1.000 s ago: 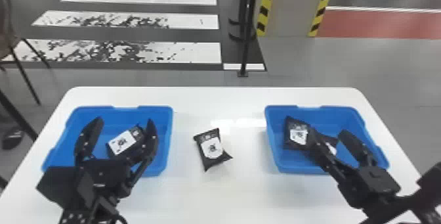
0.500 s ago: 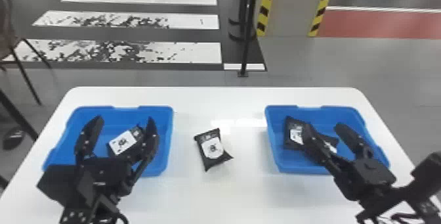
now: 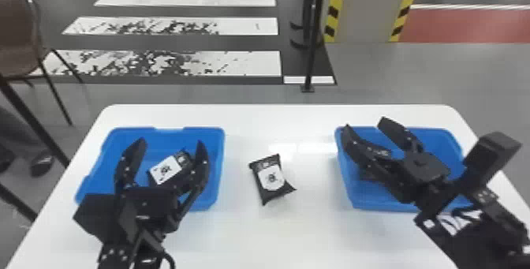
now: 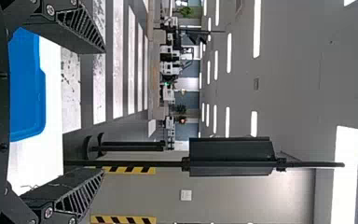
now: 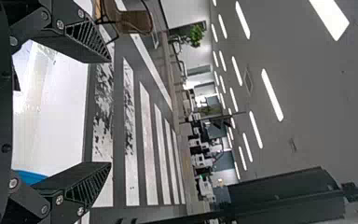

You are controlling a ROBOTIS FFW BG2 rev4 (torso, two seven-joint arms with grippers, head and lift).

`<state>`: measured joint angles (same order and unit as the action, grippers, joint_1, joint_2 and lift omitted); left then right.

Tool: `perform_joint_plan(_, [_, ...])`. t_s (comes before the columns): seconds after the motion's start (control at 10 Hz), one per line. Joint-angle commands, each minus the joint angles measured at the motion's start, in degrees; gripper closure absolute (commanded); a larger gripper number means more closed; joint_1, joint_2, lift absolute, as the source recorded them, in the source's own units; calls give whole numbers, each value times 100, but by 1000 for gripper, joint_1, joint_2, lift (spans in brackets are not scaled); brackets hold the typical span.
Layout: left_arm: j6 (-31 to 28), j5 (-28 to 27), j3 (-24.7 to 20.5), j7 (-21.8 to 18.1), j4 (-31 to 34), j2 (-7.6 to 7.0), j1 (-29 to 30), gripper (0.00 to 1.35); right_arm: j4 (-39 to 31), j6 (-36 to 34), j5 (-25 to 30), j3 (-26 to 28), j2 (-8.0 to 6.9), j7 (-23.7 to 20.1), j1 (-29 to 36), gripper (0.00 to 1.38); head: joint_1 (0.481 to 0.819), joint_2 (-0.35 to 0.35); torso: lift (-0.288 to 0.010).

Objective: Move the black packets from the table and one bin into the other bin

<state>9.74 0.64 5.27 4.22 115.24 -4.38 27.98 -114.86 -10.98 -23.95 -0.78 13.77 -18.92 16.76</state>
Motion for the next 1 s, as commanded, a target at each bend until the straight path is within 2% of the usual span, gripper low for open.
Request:
perform_joint_plan(0.0, [-87, 73, 33, -9, 0, -11, -14, 128, 511, -533, -62, -322, 65, -191, -635, 252, 695, 32, -110])
perform_joint_plan(0.2, [-129, 84, 44, -26, 0, -19, -28, 128, 904, -814, 30, -870, 170, -323, -1128, 242, 695, 80, -110])
perform_joint_plan(0.5, [-228, 84, 79, -53, 0, -28, -28, 128, 1523, -1602, 532, -1659, 302, -525, -2056, 202, 695, 134, -110])
perform_joint_plan(0.7, [-509, 210, 90, -62, 0, -37, -28, 128, 2114, -1869, 807, -2207, 320, -622, -2660, 202, 695, 161, -110])
perform_joint_plan(0.9, [-551, 210, 101, -70, 0, -37, -28, 128, 2578, -2305, 1104, -2733, 328, -780, -3223, 179, 695, 175, -110])
